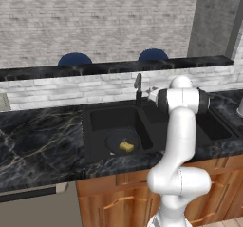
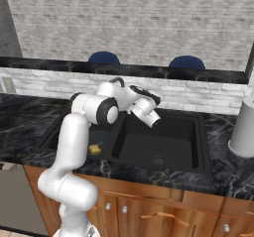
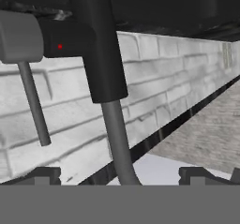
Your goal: Pick the pan and sponge and place them into the sink. Then turn on the water.
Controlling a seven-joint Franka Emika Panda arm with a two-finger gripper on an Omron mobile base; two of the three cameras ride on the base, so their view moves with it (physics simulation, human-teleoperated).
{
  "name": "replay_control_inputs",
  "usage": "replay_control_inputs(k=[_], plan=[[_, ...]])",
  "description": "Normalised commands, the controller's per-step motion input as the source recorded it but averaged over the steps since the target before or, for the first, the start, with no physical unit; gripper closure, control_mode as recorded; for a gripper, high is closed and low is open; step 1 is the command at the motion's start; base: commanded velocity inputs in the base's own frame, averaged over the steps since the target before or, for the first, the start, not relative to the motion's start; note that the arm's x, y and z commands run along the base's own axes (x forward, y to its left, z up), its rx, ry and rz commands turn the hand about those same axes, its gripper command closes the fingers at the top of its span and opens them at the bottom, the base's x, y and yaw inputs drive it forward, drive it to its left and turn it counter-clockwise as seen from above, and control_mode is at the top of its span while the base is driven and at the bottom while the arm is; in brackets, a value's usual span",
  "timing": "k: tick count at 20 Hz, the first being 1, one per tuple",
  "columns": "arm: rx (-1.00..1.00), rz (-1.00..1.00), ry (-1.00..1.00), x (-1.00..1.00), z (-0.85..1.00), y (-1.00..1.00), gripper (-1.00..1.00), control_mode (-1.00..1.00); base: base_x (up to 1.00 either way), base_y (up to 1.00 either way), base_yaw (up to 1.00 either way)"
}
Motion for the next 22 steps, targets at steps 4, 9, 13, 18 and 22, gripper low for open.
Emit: replay_control_inputs(k=[4,9,13,18,22], plan=[[0.0,-0.01,0.02,0.31,-0.19,0.0,-1.0,-1.0,0.0,0.0,0.0],[0.0,0.0,0.02,0.29,-0.15,-0.03,-1.0,-1.0,0.0,0.0,0.0],[0.0,0.0,0.02,0.36,-0.17,-0.02,-1.0,-1.0,0.0,0.0,0.0],[0.0,0.0,0.0,0.31,-0.16,-0.03,-1.0,-1.0,0.0,0.0,0.0],[0.0,-0.03,0.0,0.24,-0.24,0.0,-1.0,-1.0,0.0,0.0,0.0]])
